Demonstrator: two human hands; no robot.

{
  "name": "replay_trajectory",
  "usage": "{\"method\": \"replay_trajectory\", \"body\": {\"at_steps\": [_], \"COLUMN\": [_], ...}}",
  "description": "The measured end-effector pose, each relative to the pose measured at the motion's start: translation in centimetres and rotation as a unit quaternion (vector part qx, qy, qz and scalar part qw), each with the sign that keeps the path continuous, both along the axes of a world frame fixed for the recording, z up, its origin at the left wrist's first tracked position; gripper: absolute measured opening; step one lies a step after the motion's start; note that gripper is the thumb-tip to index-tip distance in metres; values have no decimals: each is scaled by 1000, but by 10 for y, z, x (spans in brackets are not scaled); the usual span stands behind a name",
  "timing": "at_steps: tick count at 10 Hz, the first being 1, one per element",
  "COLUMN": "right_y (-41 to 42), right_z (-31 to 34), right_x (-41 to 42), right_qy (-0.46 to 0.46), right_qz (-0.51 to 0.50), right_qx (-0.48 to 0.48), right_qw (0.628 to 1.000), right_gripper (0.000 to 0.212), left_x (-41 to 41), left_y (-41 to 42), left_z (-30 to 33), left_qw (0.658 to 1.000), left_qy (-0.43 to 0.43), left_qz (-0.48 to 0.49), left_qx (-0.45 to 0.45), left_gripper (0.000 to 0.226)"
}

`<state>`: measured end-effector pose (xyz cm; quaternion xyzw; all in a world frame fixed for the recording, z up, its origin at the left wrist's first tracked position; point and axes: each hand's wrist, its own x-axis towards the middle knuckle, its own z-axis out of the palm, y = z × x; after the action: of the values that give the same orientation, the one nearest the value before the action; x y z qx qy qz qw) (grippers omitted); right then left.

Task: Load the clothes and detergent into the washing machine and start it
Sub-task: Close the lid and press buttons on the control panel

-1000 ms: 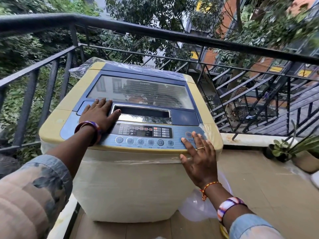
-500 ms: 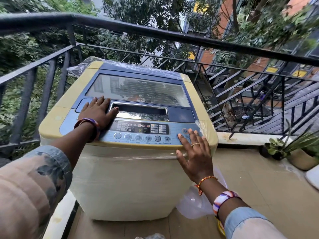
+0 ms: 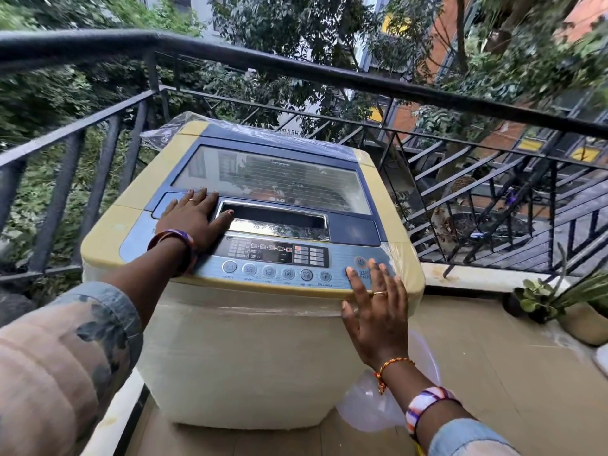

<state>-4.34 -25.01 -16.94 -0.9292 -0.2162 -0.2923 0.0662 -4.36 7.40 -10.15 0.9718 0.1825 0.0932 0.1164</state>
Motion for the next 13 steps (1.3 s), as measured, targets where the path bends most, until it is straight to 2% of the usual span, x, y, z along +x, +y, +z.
{"method": "replay_trajectory", "body": {"at_steps": [2,7,9,10,11,12,13], "right_y": [4,2,4,17,53,91,112], "right_z": [-2,-4,-2,4,14,23,27], "right_x": [3,3,1,-12,-29,-39,-34], "right_qy": [-28,-21,12,-10,-47,-55,-50], "right_qz": [2,-5,-1,33,115,142,143], "right_qx": [-9,-9,48,67,27,-32,-38], "right_qw": [1000,1000,999,997,992,988,988], "right_gripper": [50,51,51,52,50,44,36], "left_x": [1,-1,-2,-1,3,3,2], "left_y": [2,-3,-6,-5,-5,-8,-8], "left_z": [-1,-3,-2,1,4,3,2], "left_qw": [1000,1000,1000,1000,1000,1000,999], "left_qy": [-12,-3,-2,-6,-12,-12,-17], "left_qz": [4,3,2,2,0,-5,-2], "left_qx": [-8,-12,-14,-12,-9,-20,-30], "left_gripper": [64,64,64,64,63,63,64]}}
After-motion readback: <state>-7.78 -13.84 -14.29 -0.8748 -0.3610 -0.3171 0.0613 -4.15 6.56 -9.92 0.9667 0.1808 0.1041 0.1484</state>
